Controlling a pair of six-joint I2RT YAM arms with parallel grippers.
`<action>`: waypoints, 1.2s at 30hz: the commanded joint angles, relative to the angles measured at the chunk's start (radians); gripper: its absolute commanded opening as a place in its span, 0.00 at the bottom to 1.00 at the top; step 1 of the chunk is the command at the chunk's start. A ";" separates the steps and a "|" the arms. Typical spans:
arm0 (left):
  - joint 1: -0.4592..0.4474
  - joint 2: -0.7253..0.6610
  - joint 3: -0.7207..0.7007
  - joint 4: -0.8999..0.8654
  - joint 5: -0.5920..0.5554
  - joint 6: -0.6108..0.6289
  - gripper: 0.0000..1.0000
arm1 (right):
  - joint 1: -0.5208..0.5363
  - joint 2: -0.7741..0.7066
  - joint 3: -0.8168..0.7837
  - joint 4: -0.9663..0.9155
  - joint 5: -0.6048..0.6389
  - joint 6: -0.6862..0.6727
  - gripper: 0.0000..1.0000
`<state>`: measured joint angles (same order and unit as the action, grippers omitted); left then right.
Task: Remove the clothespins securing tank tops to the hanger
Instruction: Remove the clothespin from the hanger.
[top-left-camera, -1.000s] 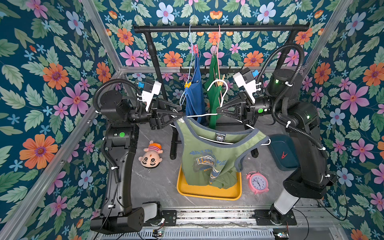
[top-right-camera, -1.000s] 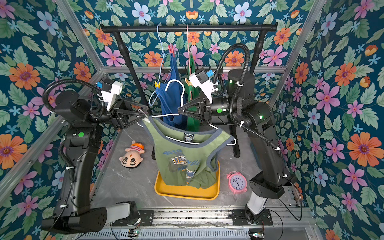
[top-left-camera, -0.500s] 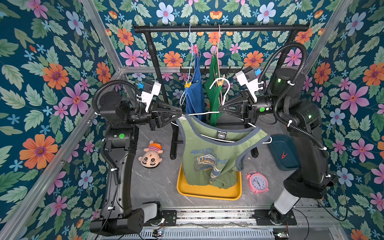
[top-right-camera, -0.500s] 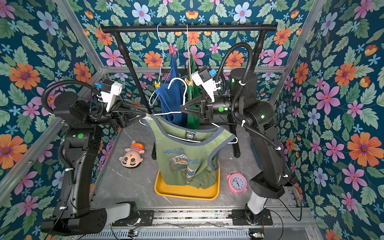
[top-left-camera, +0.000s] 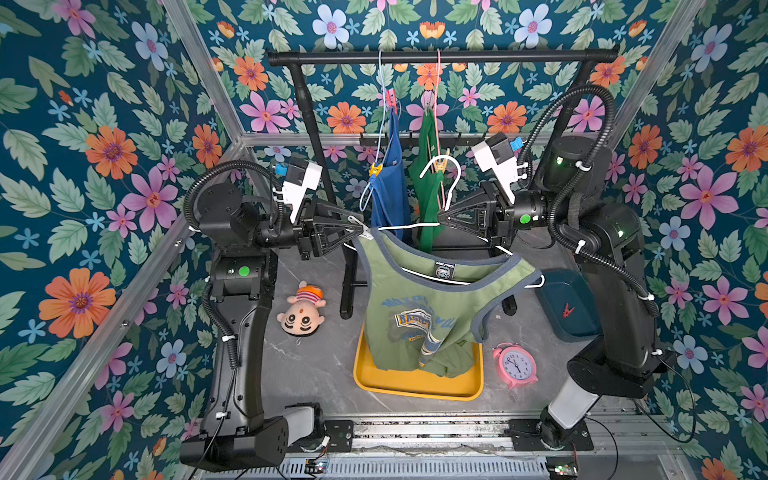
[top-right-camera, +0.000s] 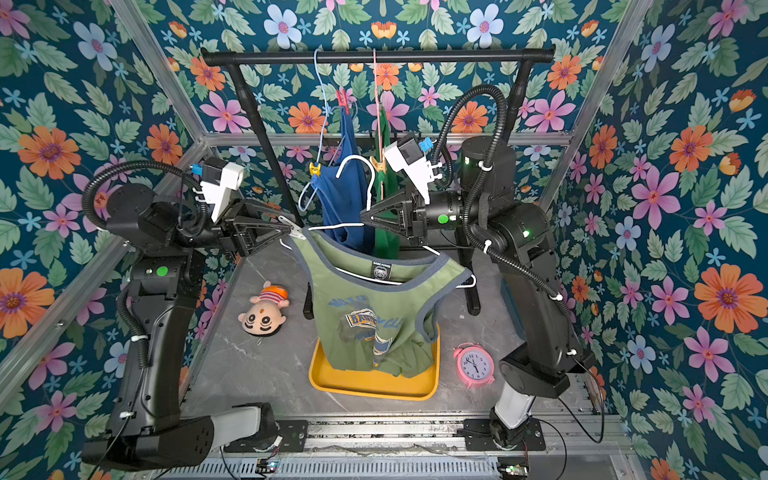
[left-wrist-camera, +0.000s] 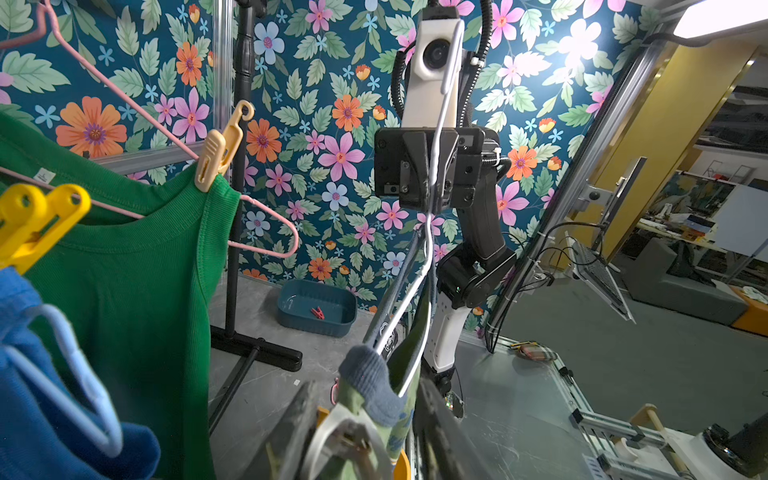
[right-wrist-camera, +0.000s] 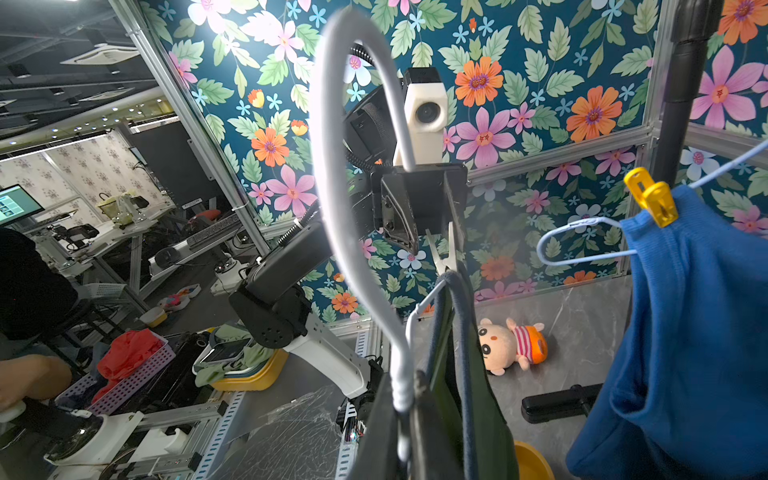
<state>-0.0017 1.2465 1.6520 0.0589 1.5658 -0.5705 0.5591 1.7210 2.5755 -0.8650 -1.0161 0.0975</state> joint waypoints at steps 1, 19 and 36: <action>0.002 0.002 0.000 0.040 0.104 -0.006 0.33 | 0.001 -0.011 0.002 0.024 -0.010 -0.010 0.00; 0.003 0.015 0.020 0.053 0.073 -0.019 0.00 | -0.016 0.000 0.003 0.017 -0.028 -0.007 0.00; 0.020 0.025 0.071 0.314 0.061 -0.246 0.00 | -0.023 0.020 -0.038 -0.037 -0.025 -0.034 0.00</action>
<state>0.0132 1.2694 1.7008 0.2474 1.5658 -0.7303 0.5358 1.7477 2.5595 -0.8837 -1.0412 0.0948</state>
